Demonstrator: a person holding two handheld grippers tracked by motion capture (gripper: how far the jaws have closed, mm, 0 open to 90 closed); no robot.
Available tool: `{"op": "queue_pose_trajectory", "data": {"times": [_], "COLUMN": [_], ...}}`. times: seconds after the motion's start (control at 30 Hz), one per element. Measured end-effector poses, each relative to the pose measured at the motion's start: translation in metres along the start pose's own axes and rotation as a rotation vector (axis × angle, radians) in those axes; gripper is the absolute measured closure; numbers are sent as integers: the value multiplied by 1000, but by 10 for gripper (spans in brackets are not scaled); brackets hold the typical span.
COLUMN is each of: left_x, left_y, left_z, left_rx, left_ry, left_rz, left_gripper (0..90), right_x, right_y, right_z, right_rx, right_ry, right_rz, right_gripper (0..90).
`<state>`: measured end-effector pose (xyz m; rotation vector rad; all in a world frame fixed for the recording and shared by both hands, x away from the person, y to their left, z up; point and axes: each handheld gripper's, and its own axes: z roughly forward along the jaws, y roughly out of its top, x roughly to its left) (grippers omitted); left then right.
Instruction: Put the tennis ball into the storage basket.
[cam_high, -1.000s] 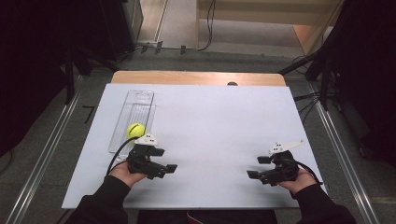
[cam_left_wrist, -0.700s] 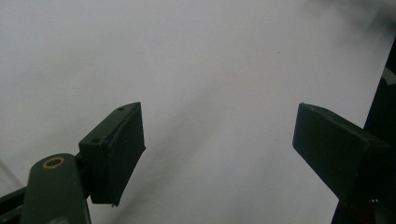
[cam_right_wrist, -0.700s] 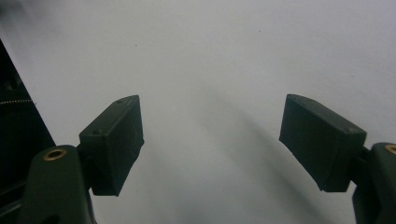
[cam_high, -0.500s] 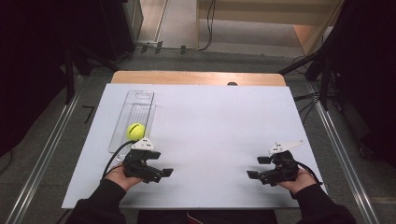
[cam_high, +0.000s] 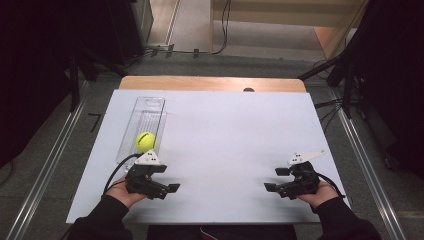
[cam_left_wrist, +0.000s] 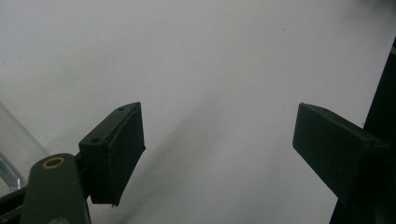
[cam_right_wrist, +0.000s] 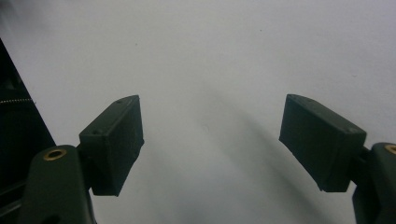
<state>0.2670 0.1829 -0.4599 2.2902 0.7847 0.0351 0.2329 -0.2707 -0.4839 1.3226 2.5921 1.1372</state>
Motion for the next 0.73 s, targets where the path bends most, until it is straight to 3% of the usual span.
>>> {"op": "queue_pose_trajectory", "data": {"times": [0.73], "left_x": [0], "left_y": [0], "left_z": [0], "left_rx": [2], "left_ry": [-3], "left_rz": [3], "left_gripper": [172], "right_x": [0], "right_y": [0], "right_z": [0], "right_rx": [1], "right_ry": [1], "right_rz": [-2], "right_gripper": [197]}}
